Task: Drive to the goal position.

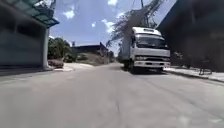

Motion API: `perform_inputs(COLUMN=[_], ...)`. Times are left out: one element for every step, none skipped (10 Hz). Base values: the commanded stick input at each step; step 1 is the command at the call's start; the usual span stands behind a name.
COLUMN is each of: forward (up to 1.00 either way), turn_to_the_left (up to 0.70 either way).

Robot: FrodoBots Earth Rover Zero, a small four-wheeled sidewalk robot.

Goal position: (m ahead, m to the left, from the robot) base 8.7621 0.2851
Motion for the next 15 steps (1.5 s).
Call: perform_inputs(forward=[1.0, 1.0, 1.0, 1.0, 1.0, 1.0, 1.0, 1.0, 1.0, 1.0, 1.0, 1.0, 1.0, 1.0, 1.0], turn_to_the_left=[0.0, 0.0, 0.0, 0.0, 0.0, 0.0, 0.0, 0.0, 0.0, 0.0, 0.0, -0.21, -0.39, -0.23, 0.0])
